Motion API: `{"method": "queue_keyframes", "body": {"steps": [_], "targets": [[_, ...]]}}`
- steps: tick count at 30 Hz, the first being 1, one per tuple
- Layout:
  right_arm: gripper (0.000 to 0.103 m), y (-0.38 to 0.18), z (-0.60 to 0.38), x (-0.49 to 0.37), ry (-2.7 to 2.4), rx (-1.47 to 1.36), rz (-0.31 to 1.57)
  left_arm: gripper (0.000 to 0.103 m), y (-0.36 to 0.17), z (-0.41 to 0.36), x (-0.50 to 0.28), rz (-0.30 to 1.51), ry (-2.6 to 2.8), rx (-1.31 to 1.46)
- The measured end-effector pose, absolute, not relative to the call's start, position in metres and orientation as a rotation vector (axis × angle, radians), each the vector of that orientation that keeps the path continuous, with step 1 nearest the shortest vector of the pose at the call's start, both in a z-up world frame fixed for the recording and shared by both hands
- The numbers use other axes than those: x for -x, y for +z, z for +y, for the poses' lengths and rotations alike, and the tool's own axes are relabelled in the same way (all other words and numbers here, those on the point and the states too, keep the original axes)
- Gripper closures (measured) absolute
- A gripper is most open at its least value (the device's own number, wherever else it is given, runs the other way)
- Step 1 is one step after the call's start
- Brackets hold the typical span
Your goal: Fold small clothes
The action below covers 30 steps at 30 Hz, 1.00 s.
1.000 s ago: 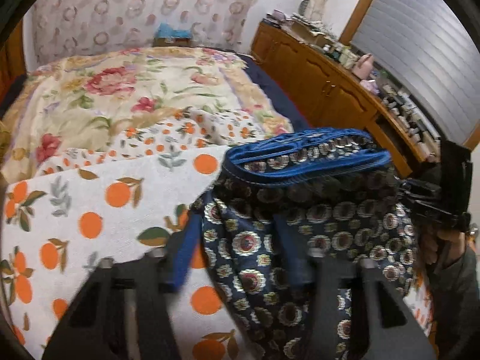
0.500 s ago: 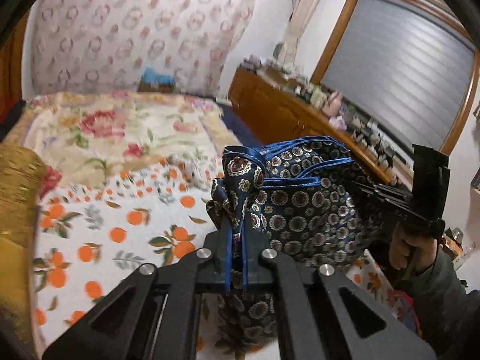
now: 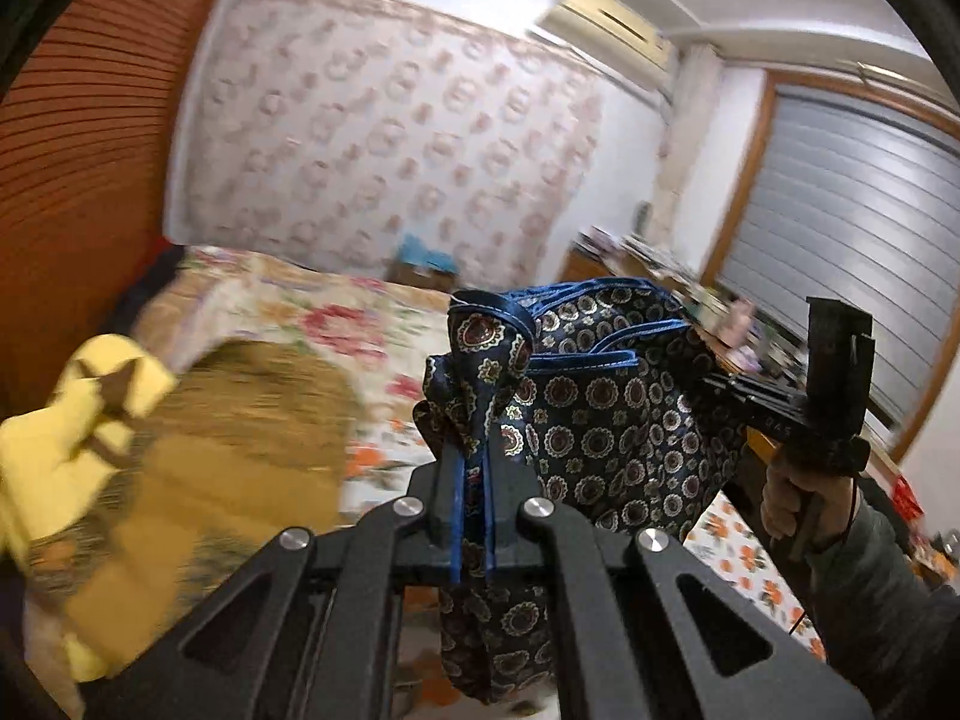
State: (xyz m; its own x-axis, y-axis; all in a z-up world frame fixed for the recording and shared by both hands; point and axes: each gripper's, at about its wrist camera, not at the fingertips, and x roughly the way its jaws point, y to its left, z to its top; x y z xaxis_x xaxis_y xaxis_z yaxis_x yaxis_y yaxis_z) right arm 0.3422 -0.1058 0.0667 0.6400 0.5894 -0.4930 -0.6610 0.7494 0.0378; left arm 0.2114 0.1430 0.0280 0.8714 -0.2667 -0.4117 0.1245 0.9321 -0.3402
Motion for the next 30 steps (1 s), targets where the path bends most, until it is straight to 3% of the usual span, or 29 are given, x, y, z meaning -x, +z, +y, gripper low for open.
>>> {"method": "queue_keyframes", "body": {"steps": [11,19,30], "targets": [[0.098,0.079,0.076,-0.377,0.913,0.322,0.463,0.102,-0.019,0.252,-0.174,0.449,0.058,0.436],[0.098,0.034,0.202,-0.407,0.973,0.500,0.512,0.102,-0.073,0.281,-0.158,0.517,0.162,0.463],[0.096,0.007,0.238,-0.430,0.855,0.465,0.581,0.099,-0.082,0.278,-0.148,0.557,0.194,0.409]]}}
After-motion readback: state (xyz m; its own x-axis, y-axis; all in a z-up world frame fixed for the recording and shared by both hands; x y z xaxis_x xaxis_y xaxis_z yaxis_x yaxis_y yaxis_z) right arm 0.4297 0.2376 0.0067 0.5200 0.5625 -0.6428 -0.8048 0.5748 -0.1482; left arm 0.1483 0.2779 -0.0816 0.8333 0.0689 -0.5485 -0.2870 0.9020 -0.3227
